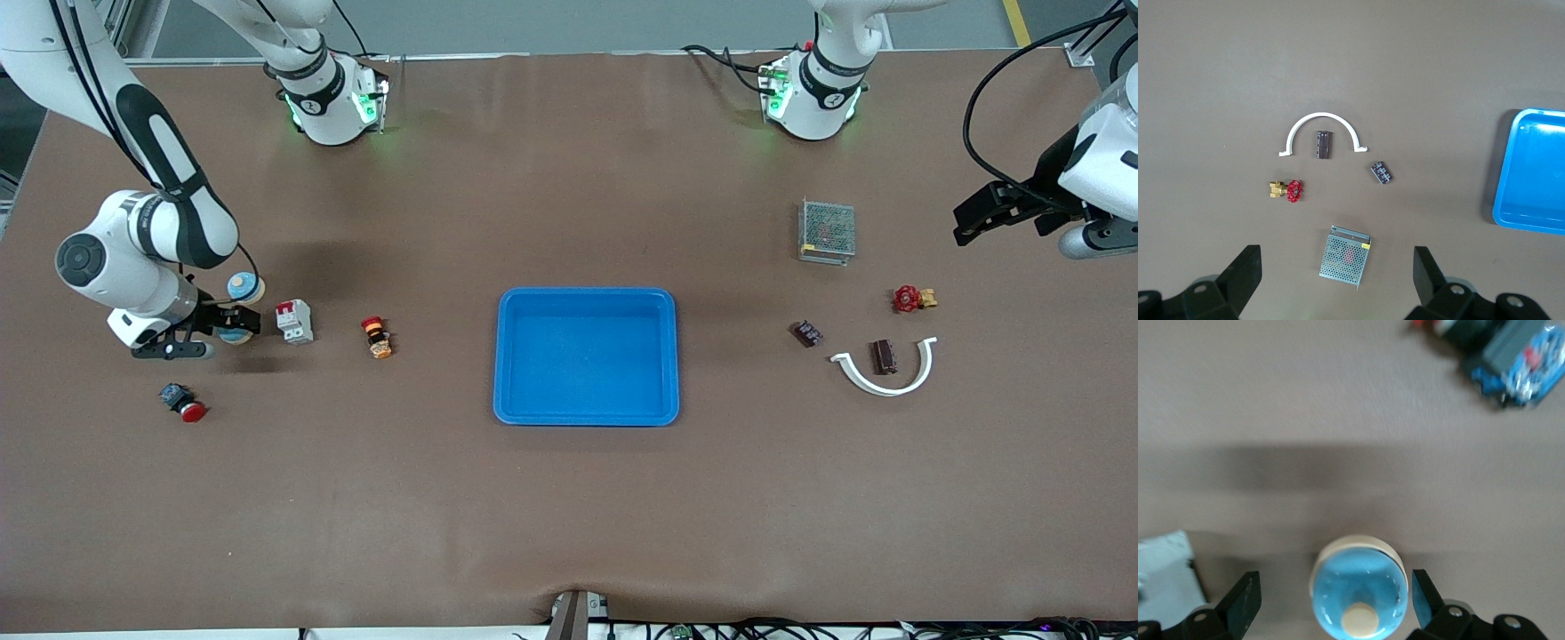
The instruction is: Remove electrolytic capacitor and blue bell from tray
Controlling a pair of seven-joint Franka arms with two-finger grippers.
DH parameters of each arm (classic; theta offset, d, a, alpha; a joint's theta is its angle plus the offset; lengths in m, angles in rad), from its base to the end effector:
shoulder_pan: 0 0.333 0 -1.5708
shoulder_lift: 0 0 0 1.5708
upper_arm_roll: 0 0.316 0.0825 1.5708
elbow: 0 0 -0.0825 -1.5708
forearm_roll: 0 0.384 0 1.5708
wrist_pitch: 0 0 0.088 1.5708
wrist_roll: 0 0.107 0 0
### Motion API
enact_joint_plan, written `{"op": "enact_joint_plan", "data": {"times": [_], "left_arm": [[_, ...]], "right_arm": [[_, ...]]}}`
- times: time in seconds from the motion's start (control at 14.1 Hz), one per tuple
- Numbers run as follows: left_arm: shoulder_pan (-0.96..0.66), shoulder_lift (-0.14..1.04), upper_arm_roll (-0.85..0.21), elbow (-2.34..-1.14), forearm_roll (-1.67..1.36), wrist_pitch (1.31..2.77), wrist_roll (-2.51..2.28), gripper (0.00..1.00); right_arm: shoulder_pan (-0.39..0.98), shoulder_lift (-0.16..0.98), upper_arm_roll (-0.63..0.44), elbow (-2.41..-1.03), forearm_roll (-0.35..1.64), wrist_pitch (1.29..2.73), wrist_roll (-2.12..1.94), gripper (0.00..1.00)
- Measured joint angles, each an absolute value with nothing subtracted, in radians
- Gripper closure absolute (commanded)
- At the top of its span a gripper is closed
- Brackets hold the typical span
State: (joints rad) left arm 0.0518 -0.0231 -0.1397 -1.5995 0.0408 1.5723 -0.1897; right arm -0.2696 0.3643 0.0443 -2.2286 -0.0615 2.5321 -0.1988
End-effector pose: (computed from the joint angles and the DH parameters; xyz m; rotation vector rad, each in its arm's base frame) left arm 0.5455 -0.0446 0.6238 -3.0934 -0.1574 -0.0028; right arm 0.5283 -0.1199 0.2023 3.1351 0.0354 -0.0980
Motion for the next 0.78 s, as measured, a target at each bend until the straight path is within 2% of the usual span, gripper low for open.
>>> {"op": "enact_joint_plan", "data": {"times": [0.36, 0.78], "left_arm": [[0.052, -0.023, -0.14, -1.6, 0.041, 1.572, -0.19, 0.0], [0.052, -0.023, -0.14, -1.6, 0.041, 1.571, -0.19, 0.0]], "right_arm": [[-0.249, 0.362, 0.066, -2.04, -0.061, 2.317, -0.161, 0.0], [-0.157, 0.372, 0.069, -1.938, -0.061, 2.294, -0.068, 0.0]]}}
